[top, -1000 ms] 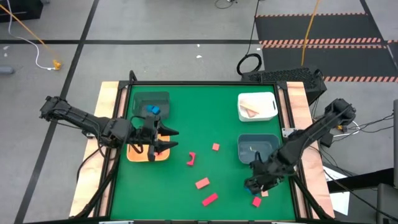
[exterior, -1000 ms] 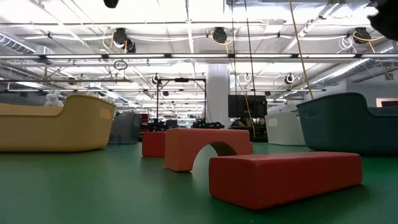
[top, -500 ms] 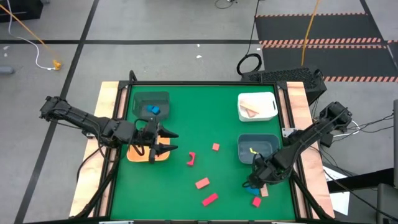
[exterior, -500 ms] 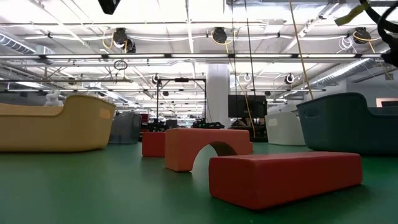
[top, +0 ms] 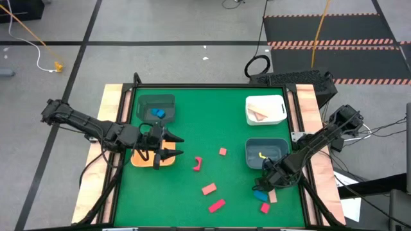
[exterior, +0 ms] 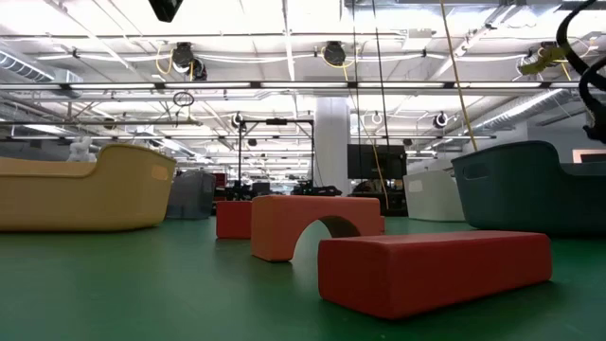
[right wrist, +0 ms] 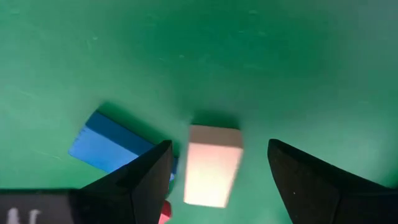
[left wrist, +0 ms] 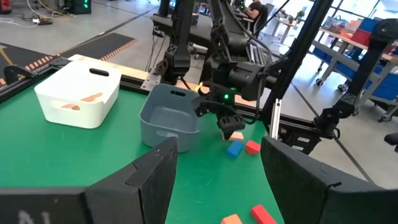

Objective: Sort & place blocks by color
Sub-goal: Put the light brown block into the white bin

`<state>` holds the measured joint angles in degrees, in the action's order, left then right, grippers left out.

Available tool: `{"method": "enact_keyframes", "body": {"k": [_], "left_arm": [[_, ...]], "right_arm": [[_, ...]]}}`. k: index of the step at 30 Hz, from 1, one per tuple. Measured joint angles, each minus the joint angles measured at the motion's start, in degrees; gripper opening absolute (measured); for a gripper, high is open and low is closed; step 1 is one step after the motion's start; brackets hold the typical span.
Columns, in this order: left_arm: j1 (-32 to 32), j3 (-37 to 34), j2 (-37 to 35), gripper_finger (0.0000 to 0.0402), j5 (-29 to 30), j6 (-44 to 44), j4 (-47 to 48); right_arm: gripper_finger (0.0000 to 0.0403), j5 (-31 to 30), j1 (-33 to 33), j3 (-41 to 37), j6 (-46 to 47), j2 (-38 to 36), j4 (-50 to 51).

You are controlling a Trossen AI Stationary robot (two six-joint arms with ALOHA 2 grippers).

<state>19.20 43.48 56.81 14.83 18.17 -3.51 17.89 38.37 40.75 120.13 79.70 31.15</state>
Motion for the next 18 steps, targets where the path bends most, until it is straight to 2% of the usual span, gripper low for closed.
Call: {"method": "enact_keyframes", "body": {"k": [3,13,18], "left_arm": [[0.0,0.0,-0.64,0.0232,0.02,0.19,0.39],[-1.41,0.02,-1.04,0.0232,0.15,0.44,0.91],[-2.55,0.02,-1.04,0.0232,0.2,0.35,0.87]], "right_arm": [[0.0254,0.02,0.0,-1.81,0.51,0.0,-3.15],[0.0252,-0.22,1.36,-3.7,2.21,-0.13,-3.05],[0.0219,0.22,1.46,-3.75,2.67,-0.1,-2.69]]}}
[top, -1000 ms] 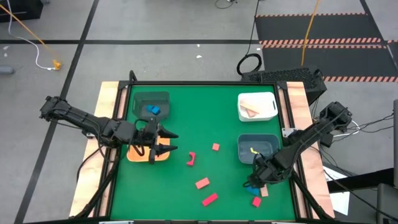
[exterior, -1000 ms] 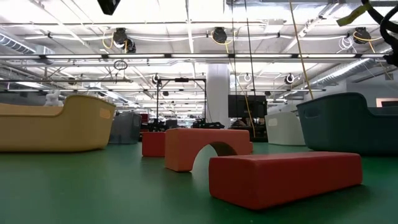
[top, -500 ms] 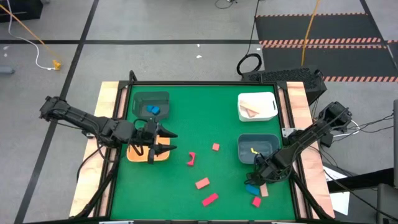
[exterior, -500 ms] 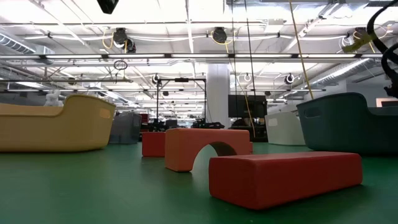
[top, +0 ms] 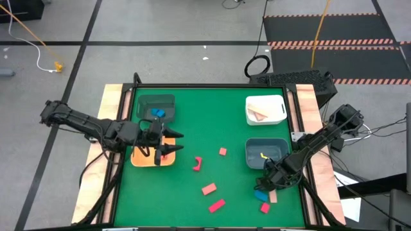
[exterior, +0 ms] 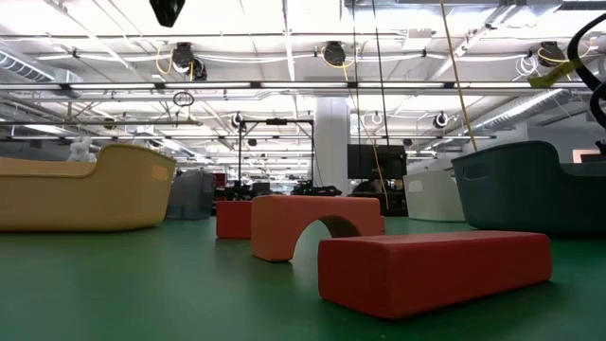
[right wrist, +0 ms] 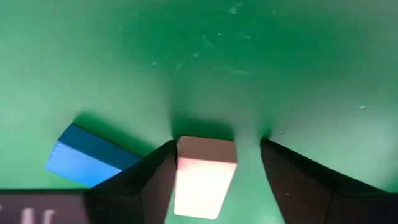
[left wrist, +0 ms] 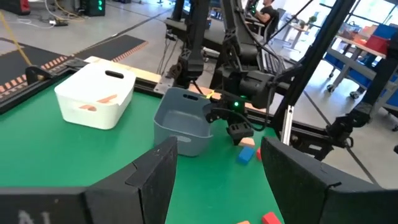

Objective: Sort & place blocks by color
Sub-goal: Put the light brown block into the white bin

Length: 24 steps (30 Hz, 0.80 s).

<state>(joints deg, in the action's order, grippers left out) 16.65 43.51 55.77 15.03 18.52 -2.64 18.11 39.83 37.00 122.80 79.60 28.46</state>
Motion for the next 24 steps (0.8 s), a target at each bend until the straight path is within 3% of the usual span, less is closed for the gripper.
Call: {"method": "enact_keyframes", "body": {"k": [13,24], "left_arm": [[-1.27,0.0,0.0,0.0232,0.02,-0.19,0.96],[-1.25,0.0,0.0,0.0232,0.02,0.01,1.19]], "right_arm": [[0.0008,1.03,0.09,-0.21,-3.64,0.08,-2.68],[0.0067,2.21,0.04,-0.21,-8.27,-1.4,-4.18]]}}
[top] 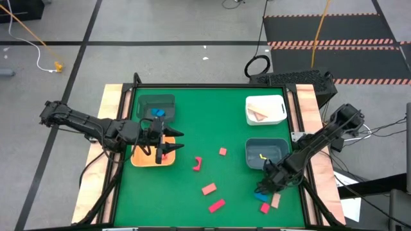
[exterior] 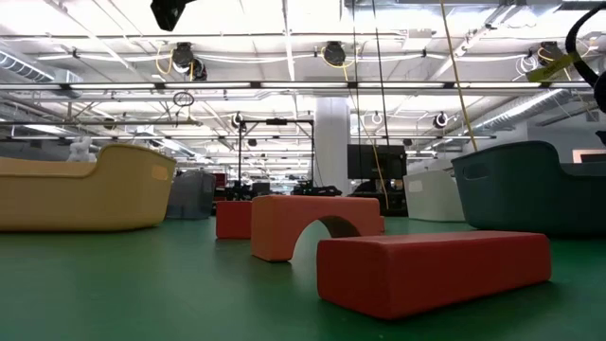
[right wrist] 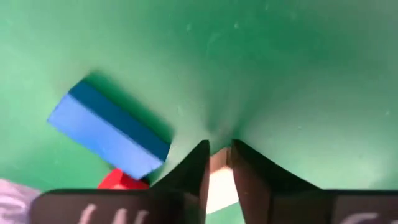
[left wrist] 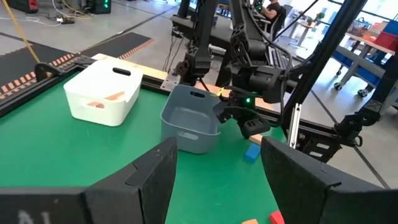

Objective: Sort & place blocks by color
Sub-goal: Put the light brown block into the white bin

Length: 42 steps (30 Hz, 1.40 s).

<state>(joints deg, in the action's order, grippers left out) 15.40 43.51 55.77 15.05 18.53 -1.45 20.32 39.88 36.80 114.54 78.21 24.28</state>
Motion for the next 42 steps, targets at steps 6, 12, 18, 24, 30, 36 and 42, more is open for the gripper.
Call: {"method": "enact_keyframes", "body": {"k": [6,12,18,24,30,36,42], "left_arm": [[0.0,0.0,0.02,0.0232,0.0,1.54,0.0],[0.0,0.0,0.02,0.0232,-0.03,2.97,0.03],[0.07,0.0,0.02,0.0232,-0.09,4.04,1.84],[0.07,-0.02,0.08,0.0232,-0.2,7.06,7.75],[0.07,-0.02,0.09,0.0232,-0.2,7.54,11.23],[0.07,-0.02,0.09,0.0232,-0.2,7.43,11.27],[0.07,-0.02,0.09,0.0232,-0.2,7.36,12.45]], "right_arm": [[0.0139,0.88,0.0,0.02,0.24,-3.46,2.78],[0.0201,4.11,0.0,0.07,7.42,-8.0,3.54],[0.0211,5.14,2.43,0.11,22.37,-8.65,-2.77],[0.0211,3.88,4.37,0.11,27.87,-6.31,-5.83],[0.0215,5.84,4.48,0.11,28.42,-2.87,-5.65],[0.0215,5.33,4.37,0.11,28.44,1.49,-8.73],[0.0215,5.23,4.46,0.26,28.21,6.17,-9.39]]}}
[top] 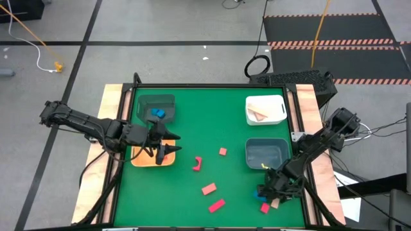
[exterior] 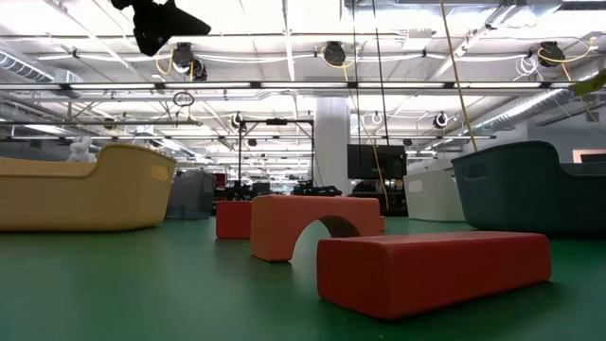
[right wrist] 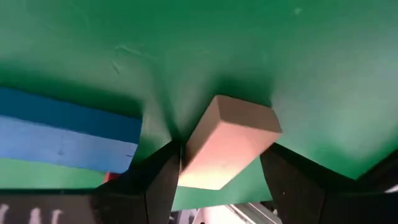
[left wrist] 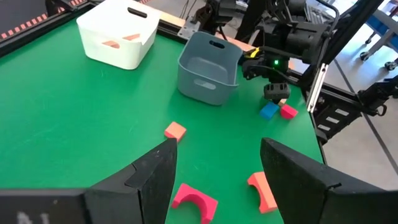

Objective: Sort & place blocks by color
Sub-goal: Put the light brown block into the white bin

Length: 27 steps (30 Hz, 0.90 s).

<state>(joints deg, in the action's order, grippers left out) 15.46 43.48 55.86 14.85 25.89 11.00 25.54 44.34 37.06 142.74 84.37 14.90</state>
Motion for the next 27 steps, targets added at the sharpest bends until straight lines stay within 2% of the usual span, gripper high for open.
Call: {"method": "enact_keyframes", "body": {"k": [7,15,22,27], "left_arm": [[0.0,0.0,0.0,0.0232,0.0,-0.07,-0.01],[0.0,0.0,0.0,0.0232,0.0,-0.07,0.02],[-0.01,0.0,0.0,0.0232,0.02,0.35,-0.15],[0.0,-0.02,0.0,0.0232,0.03,1.9,-0.66]], "right_arm": [[0.0205,-0.09,-0.02,0.07,-2.19,2.52,-0.78],[0.0113,-0.06,-0.02,-0.06,-6.4,2.3,-2.08],[0.0113,-0.04,0.13,-0.22,-11.55,1.24,-8.69],[0.0113,-1.69,0.0,-0.26,-15.1,-3.08,-10.37]]}}
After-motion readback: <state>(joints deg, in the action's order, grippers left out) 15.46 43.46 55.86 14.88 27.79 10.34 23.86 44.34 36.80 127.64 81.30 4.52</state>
